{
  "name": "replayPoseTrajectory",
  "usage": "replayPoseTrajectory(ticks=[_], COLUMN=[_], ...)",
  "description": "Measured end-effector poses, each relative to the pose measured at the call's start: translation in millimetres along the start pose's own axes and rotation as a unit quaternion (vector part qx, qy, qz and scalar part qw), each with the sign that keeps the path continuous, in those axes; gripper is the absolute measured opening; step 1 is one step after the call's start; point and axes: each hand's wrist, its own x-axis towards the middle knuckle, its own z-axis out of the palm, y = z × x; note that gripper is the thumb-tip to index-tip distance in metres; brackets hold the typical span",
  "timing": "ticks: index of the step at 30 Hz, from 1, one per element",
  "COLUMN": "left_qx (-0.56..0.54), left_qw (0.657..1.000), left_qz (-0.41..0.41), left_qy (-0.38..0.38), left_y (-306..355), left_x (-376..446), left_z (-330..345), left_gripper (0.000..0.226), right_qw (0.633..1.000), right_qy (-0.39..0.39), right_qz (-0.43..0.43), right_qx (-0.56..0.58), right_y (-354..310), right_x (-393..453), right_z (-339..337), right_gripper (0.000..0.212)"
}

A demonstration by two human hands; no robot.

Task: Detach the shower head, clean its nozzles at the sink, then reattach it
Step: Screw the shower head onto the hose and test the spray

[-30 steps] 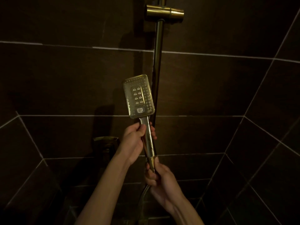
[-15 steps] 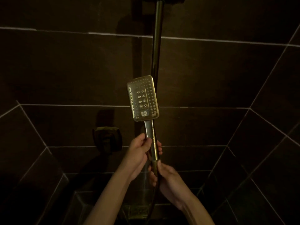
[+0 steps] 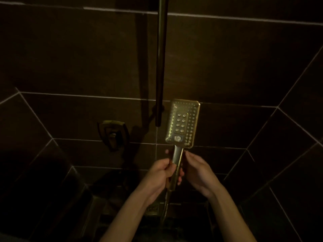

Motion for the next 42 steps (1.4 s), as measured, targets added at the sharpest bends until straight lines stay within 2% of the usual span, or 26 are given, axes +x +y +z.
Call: replayPoseTrajectory(ticks=[3, 6, 10, 15, 19, 22, 24, 28, 34, 39, 42], left_qx=[-0.023, -0.078, -0.129, -0.095, -0.035, -0.021, -0.011, -0.009, -0.041, -0.04, -0.037], left_qw=[1.0, 0.996, 0.988, 0.987, 0.98, 0.966, 0.962, 0.952, 0.967, 0.967, 0.969], left_qz=[-0.018, -0.05, -0.082, -0.117, -0.115, -0.115, -0.12, -0.143, -0.115, -0.088, -0.083], left_qy=[-0.005, -0.01, -0.014, 0.061, 0.161, 0.231, 0.244, 0.27, 0.222, 0.235, 0.23], left_y=[-9, -13, -21, -36, -39, -34, -27, -16, -32, -34, -31], left_x=[5, 11, 21, 23, 53, 89, 111, 145, 170, 177, 184], left_z=[3, -6, -33, -108, -196, -256, -285, -319, -330, -336, -341], left_gripper=[0.024, 0.03, 0.038, 0.044, 0.039, 0.049, 0.057, 0.08, 0.083, 0.091, 0.078], right_qw=[1.0, 1.0, 0.998, 0.985, 0.968, 0.957, 0.95, 0.928, 0.911, 0.883, 0.879], right_qy=[-0.016, -0.007, 0.057, 0.145, 0.205, 0.262, 0.297, 0.36, 0.41, 0.467, 0.475], right_qz=[0.004, -0.013, -0.031, -0.024, 0.024, 0.038, 0.056, 0.069, 0.044, 0.045, 0.04], right_qx=[0.02, -0.019, 0.023, 0.094, 0.143, 0.114, 0.082, 0.059, 0.032, -0.015, -0.01], right_y=[12, 22, 35, 56, 86, 109, 123, 145, 150, 149, 151], right_x=[6, 15, 33, 52, 59, 60, 58, 52, 48, 47, 41], right_z=[-9, -12, -9, 0, 3, -1, -3, -12, -17, -28, -37], right_gripper=[0.04, 0.038, 0.037, 0.024, 0.036, 0.037, 0.037, 0.051, 0.039, 0.05, 0.052])
